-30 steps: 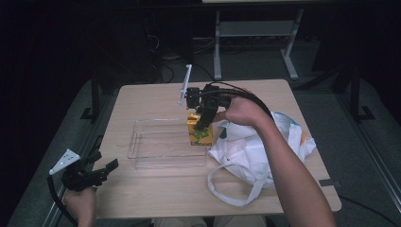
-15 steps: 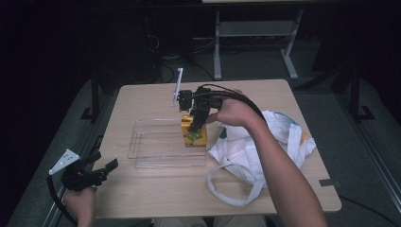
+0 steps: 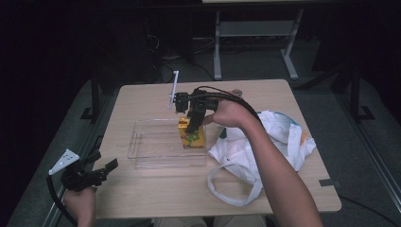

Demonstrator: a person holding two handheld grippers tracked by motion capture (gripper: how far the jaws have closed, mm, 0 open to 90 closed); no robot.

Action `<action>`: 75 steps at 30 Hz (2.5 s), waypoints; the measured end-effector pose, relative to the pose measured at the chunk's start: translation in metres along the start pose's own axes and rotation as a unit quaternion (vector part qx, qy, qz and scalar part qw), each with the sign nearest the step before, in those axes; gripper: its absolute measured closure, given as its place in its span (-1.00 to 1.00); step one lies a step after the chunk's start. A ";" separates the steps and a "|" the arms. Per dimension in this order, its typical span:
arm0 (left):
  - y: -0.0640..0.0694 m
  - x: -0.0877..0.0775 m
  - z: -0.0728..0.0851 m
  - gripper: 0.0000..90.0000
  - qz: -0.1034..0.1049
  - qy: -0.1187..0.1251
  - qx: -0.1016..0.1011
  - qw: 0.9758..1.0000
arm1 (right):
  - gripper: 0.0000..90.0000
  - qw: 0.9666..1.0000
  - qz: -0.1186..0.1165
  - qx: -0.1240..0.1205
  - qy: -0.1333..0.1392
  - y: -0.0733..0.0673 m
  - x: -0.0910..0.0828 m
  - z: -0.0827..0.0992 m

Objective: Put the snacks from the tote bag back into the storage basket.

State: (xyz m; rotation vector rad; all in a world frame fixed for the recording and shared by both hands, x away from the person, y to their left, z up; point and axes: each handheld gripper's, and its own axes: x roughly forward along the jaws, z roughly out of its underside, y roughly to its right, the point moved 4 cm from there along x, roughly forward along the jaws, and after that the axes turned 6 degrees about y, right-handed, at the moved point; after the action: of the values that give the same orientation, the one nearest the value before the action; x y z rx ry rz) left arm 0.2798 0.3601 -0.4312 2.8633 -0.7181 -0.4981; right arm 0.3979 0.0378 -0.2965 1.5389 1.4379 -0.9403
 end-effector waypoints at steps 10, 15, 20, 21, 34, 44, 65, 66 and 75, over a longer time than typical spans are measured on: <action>0.000 0.000 0.000 -0.72 0.000 0.001 0.001 1.000 | 0.16 1.000 0.001 0.000 -0.003 0.001 0.003 -0.001; 0.000 0.000 0.000 -0.72 0.002 0.000 0.000 1.000 | 0.16 1.000 0.001 0.001 -0.003 0.001 0.003 0.000; -0.001 0.000 0.000 -0.72 0.002 -0.002 0.003 1.000 | 0.16 1.000 -0.001 0.002 -0.003 0.001 0.006 -0.001; -0.001 0.000 0.000 -0.72 0.002 -0.002 0.003 1.000 | 0.16 1.000 0.000 0.002 -0.004 0.001 0.006 -0.001; -0.001 0.000 0.000 -0.72 0.001 -0.001 0.003 1.000 | 0.16 1.000 -0.004 0.000 -0.006 0.001 0.013 -0.004; 0.000 0.000 0.000 -0.72 0.002 -0.002 0.000 1.000 | 0.16 1.000 -0.008 0.008 -0.007 0.002 0.020 0.002; 0.000 0.000 0.000 -0.72 0.001 -0.002 -0.002 1.000 | 0.16 1.000 -0.016 0.012 -0.013 0.001 0.035 0.010; 0.000 0.000 0.000 -0.72 0.001 -0.002 -0.002 1.000 | 0.16 1.000 -0.016 0.012 -0.013 0.001 0.035 0.010; 0.000 0.000 0.000 -0.72 0.002 -0.002 0.000 1.000 | 0.15 1.000 -0.015 0.013 -0.013 0.001 0.038 0.011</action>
State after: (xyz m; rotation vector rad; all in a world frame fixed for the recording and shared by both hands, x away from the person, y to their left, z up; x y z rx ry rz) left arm 0.2798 0.3603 -0.4313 2.8620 -0.7240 -0.5041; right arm 0.4021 0.0430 -0.3354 1.5232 1.4405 -0.9978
